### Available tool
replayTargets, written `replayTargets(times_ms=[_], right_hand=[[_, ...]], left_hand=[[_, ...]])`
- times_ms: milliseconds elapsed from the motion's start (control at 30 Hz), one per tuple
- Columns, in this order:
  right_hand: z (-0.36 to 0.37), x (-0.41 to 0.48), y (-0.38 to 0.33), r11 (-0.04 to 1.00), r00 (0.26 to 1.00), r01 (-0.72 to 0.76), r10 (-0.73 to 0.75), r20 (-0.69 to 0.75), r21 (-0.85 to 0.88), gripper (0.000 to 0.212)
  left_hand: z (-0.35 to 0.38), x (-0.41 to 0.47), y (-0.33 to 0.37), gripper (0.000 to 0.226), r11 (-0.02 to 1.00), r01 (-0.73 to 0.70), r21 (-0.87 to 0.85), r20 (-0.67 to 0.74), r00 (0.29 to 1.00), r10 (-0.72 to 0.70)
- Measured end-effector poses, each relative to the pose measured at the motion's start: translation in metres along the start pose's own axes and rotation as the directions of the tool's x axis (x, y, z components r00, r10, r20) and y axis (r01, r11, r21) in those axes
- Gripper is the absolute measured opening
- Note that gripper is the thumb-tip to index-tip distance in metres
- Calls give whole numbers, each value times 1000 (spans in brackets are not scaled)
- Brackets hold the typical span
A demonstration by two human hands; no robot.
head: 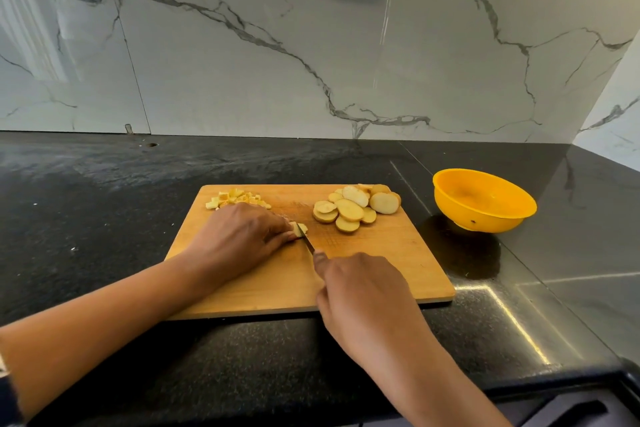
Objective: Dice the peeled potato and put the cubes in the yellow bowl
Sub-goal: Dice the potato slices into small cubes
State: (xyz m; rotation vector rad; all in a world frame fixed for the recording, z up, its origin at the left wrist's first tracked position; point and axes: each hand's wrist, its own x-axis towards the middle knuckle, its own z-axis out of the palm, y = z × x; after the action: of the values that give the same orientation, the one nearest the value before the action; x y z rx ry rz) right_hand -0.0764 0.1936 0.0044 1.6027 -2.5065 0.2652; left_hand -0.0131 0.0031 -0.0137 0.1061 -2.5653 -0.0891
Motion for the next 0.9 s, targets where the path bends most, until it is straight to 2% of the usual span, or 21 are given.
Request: replayTargets(times_ms=[100,233,367,633,800,900], right_hand=[[-1,-16,5,999,999,9,-7,-45,41,51],[4,-7,8,993,996,-45,54,-73,112,49],[8,-2,6,983,989,-87,105,-106,164,49],[11,5,0,991,989,-58,73,-132,117,49],[9,12,-8,999,998,-45,45,-50,7,48],[8,25,-13,999,1000,-1,2,29,-47,39]], left_hand=[[-2,0,1,20,999,31,-28,36,999,-30],[-6,1,1,34,960,245,-135,56,969,-240],[-8,-1,-2,38,926,323,-195,88,946,-312],[-8,-1,-3,21,956,230,-180,60,973,-223],[-6,-1,-3,17,969,184,-163,32,983,-181],[-6,-1,-3,15,978,153,-143,21,988,-151]])
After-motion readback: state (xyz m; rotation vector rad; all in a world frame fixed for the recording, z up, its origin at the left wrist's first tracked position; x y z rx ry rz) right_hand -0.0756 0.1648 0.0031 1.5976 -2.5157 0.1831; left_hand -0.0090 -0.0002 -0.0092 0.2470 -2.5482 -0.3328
